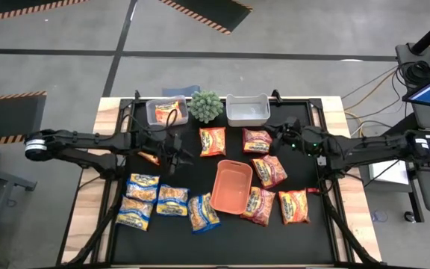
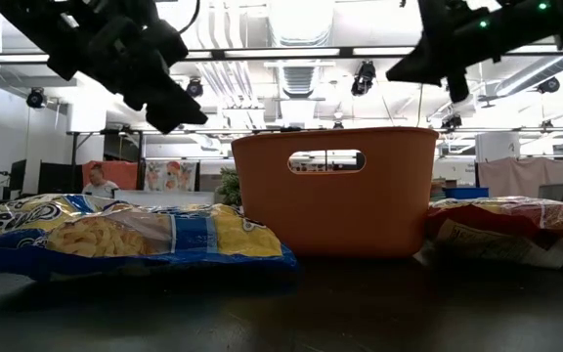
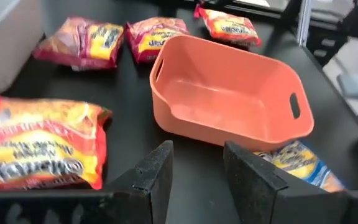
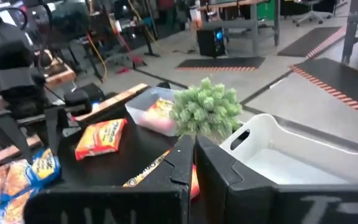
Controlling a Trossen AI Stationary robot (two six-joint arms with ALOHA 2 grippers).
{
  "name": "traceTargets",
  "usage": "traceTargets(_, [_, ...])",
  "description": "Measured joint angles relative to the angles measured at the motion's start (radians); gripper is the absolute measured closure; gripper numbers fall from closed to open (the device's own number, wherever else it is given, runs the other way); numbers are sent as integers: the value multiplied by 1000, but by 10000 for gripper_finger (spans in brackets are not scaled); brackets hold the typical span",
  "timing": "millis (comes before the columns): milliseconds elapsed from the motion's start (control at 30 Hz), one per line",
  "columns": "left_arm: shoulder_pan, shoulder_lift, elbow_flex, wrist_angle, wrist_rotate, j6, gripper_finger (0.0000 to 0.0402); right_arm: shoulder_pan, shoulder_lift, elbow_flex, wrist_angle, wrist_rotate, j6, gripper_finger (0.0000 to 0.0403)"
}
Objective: Sort Maruchan noodles
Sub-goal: Put the orange noodle pack into the transparent bin
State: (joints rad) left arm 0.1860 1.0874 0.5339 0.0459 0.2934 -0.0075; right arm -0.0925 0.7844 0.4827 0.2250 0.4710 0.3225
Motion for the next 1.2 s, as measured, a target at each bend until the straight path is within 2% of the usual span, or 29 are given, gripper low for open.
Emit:
traceTargets(267, [2,4,0,29,-184,235,277,-5,138,152,-110,-2,19,394])
traceTargets(500, [5,5,-32,45,-187,234,277,-30,261,236,-128,-6,40,394])
traceTargets(700, [5,7,-169,236,-187,204,277,-77,332,325,-288,-76,170,394])
traceTargets(833, [5,1,-195,344,-188,220,277,-96,383,359,-320,-80,199,394])
traceTargets(1200, [6,39,-188,346,-190,216,277,-139,514,403,-361,-119,204,394])
